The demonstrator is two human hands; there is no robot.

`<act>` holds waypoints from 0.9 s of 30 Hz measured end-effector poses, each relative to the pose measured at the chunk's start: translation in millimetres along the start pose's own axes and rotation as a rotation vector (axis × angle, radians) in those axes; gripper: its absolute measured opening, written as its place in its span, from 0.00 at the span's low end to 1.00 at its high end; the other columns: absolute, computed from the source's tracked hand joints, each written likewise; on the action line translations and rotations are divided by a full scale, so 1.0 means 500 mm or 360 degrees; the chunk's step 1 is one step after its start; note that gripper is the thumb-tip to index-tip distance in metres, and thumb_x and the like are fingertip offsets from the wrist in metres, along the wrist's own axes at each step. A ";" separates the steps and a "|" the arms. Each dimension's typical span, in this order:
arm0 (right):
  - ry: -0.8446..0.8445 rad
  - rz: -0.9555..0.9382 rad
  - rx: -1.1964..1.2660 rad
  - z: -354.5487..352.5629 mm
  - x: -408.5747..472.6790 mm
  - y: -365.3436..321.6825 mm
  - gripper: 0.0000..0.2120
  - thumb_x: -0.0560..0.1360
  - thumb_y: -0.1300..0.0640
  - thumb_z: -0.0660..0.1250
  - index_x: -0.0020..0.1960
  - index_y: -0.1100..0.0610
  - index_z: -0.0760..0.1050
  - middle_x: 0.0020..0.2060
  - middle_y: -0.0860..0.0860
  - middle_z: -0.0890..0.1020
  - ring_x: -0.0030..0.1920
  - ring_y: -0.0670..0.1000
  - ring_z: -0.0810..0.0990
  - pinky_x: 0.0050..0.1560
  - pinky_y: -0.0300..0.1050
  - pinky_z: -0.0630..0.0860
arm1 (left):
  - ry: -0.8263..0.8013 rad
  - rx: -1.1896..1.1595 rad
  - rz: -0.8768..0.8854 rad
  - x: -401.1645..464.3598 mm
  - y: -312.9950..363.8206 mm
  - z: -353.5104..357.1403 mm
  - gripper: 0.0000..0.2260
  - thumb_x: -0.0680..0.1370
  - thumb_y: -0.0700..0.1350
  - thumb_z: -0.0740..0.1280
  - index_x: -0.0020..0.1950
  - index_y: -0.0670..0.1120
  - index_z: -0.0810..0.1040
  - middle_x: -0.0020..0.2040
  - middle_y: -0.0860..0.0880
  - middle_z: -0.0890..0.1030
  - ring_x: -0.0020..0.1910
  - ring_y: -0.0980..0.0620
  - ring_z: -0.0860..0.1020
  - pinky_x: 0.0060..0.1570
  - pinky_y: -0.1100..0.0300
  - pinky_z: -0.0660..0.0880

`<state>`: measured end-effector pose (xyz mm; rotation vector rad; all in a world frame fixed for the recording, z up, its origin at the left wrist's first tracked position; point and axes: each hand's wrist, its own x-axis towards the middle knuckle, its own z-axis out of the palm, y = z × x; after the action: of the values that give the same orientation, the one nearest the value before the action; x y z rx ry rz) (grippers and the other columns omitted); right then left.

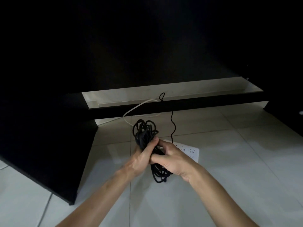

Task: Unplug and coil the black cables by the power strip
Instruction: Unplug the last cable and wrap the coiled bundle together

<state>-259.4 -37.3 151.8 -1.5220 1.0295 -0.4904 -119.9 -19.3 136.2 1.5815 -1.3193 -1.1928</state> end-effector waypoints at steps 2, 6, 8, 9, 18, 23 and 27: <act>0.0101 -0.0048 -0.0052 0.005 0.006 0.012 0.23 0.65 0.51 0.68 0.61 0.42 0.76 0.51 0.43 0.86 0.53 0.43 0.84 0.62 0.50 0.78 | -0.0010 0.0164 -0.0050 0.009 -0.001 -0.005 0.28 0.74 0.72 0.54 0.65 0.58 0.73 0.62 0.49 0.78 0.61 0.51 0.76 0.65 0.54 0.70; 0.0234 -0.0159 -0.0258 0.009 0.013 0.028 0.18 0.73 0.52 0.65 0.63 0.45 0.74 0.52 0.45 0.84 0.53 0.44 0.82 0.59 0.51 0.79 | 0.0036 0.0466 -0.0055 0.015 0.011 -0.010 0.26 0.73 0.73 0.51 0.61 0.61 0.74 0.60 0.49 0.78 0.60 0.47 0.76 0.63 0.54 0.71; 0.0304 -0.0212 -0.0405 0.010 0.014 0.031 0.13 0.75 0.49 0.62 0.59 0.45 0.71 0.50 0.45 0.83 0.52 0.46 0.81 0.56 0.53 0.79 | 0.0029 0.0551 -0.0091 0.009 0.027 -0.012 0.24 0.76 0.70 0.51 0.63 0.60 0.74 0.57 0.51 0.77 0.59 0.48 0.76 0.57 0.59 0.70; 0.0343 -0.0201 -0.0453 0.009 0.016 0.032 0.09 0.76 0.48 0.61 0.56 0.45 0.70 0.48 0.45 0.82 0.50 0.48 0.81 0.53 0.54 0.79 | -0.0013 0.0583 -0.0087 0.009 0.028 -0.014 0.24 0.77 0.69 0.51 0.64 0.59 0.74 0.58 0.52 0.78 0.58 0.50 0.76 0.56 0.60 0.70; 0.0529 -0.0075 -0.0602 -0.016 0.035 0.049 0.11 0.79 0.49 0.61 0.58 0.53 0.66 0.48 0.53 0.81 0.51 0.59 0.80 0.47 0.49 0.75 | 0.0047 0.0981 0.0201 0.025 0.018 -0.019 0.16 0.82 0.54 0.56 0.44 0.49 0.78 0.51 0.48 0.77 0.49 0.50 0.77 0.47 0.60 0.70; 0.0562 -0.0117 -0.0722 -0.007 0.037 0.057 0.08 0.81 0.51 0.60 0.56 0.53 0.63 0.51 0.53 0.80 0.52 0.60 0.79 0.45 0.49 0.71 | 0.0066 0.0759 0.0086 0.031 0.007 -0.009 0.19 0.81 0.57 0.57 0.34 0.49 0.71 0.34 0.50 0.75 0.38 0.47 0.79 0.37 0.57 0.71; 0.0555 -0.0186 -0.0884 0.001 0.039 0.063 0.10 0.81 0.50 0.60 0.58 0.54 0.64 0.56 0.53 0.80 0.54 0.59 0.79 0.48 0.51 0.71 | -0.0025 0.0674 0.0011 0.032 0.003 -0.006 0.27 0.72 0.71 0.53 0.39 0.49 0.76 0.36 0.51 0.80 0.39 0.44 0.82 0.45 0.48 0.78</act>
<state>-259.0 -51.0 117.1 -2.0427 1.4334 -0.5965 -117.1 -35.4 135.4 1.8584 -1.6657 -0.9628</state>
